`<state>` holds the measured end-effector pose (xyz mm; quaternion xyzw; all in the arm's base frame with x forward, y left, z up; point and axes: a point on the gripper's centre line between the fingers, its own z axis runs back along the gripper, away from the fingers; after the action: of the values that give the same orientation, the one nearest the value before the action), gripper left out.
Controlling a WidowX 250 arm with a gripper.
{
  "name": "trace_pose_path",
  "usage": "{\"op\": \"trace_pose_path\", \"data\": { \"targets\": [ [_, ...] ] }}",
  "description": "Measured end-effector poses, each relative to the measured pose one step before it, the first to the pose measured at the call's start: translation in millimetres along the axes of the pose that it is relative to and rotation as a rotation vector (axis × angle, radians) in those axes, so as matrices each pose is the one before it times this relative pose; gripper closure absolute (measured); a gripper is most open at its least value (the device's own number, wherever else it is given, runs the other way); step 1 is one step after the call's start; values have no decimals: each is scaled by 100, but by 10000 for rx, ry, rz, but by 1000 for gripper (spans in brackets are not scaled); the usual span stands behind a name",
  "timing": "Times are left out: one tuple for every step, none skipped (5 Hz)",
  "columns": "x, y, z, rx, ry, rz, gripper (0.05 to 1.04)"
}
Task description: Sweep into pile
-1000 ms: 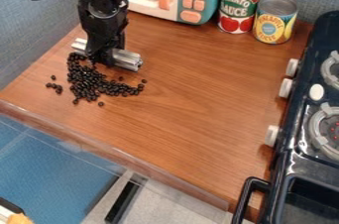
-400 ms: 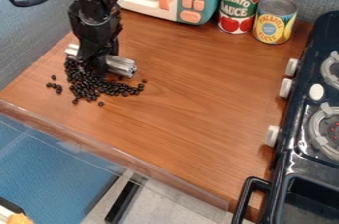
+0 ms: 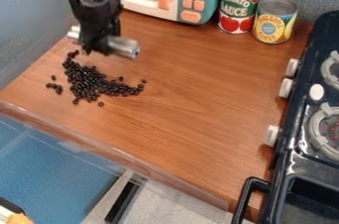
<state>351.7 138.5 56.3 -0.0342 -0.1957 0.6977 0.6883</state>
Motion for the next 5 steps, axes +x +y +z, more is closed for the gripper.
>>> {"op": "trace_pose_path", "data": {
  "targets": [
    [845,-761,423,-185,-129,271,699],
    [565,-739,-273,36,-277,139,698],
    [31,58,-1480,305,-147,148,699],
    [-425,-276,-1206,260,-274,-96,699],
    [-351,-55,-107,71,-124,-13,699]
  ]
}}
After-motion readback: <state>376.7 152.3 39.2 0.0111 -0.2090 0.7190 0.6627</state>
